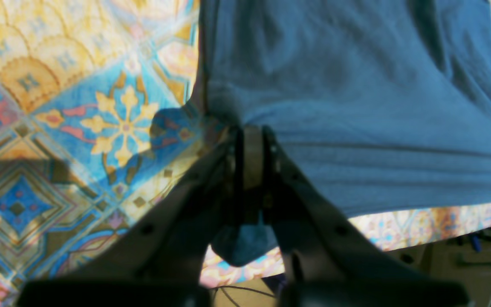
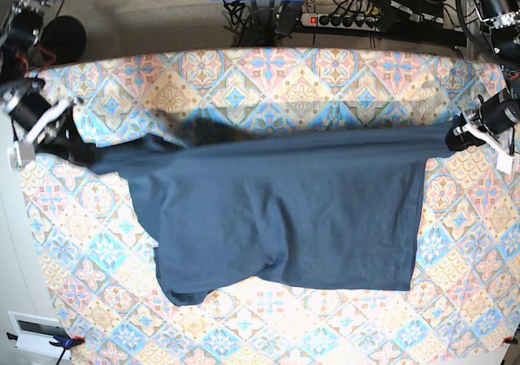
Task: Layout the t-shirt on the table in an organized manner, then fold the t-shirt properly
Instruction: 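Lay the held shirt down flat on the table with both grippers, then grasp the shirt shoulder with the right gripper and pull it outward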
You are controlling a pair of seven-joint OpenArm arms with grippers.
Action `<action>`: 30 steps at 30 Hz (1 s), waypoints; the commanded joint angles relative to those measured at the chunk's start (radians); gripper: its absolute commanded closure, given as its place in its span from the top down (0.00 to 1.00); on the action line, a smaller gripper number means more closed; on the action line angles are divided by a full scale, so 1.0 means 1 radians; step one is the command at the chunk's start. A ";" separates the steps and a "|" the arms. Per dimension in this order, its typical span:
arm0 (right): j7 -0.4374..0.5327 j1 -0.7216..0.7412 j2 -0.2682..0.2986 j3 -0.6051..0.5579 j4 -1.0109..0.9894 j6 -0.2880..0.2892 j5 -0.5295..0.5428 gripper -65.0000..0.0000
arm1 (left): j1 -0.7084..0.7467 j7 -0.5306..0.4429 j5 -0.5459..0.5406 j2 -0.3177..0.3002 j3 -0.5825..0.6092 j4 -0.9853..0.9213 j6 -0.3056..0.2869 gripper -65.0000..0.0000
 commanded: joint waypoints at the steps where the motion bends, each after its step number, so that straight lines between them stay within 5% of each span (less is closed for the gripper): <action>1: 0.009 -0.033 0.021 0.027 0.012 -0.005 0.002 0.00 | 0.024 -0.018 0.018 -0.030 -0.015 0.011 0.005 0.00; 11: -0.180 -0.122 -0.102 0.159 0.015 -0.005 -0.004 0.00 | 0.066 -0.018 0.068 -0.027 -0.150 0.011 0.005 0.00; 19: -0.239 -0.158 -0.102 0.191 0.015 -0.005 -0.004 0.00 | 0.135 0.045 0.073 -0.097 0.014 0.010 0.005 0.00; 27: -0.250 -0.153 -0.102 -0.074 0.009 -0.010 -0.016 0.00 | 0.149 -0.041 0.196 -0.090 0.011 0.010 0.005 0.00; 30: -0.210 -0.136 -0.102 -0.174 0.009 -0.010 -0.137 0.01 | 0.149 -0.132 0.274 -0.090 0.011 0.008 0.005 0.00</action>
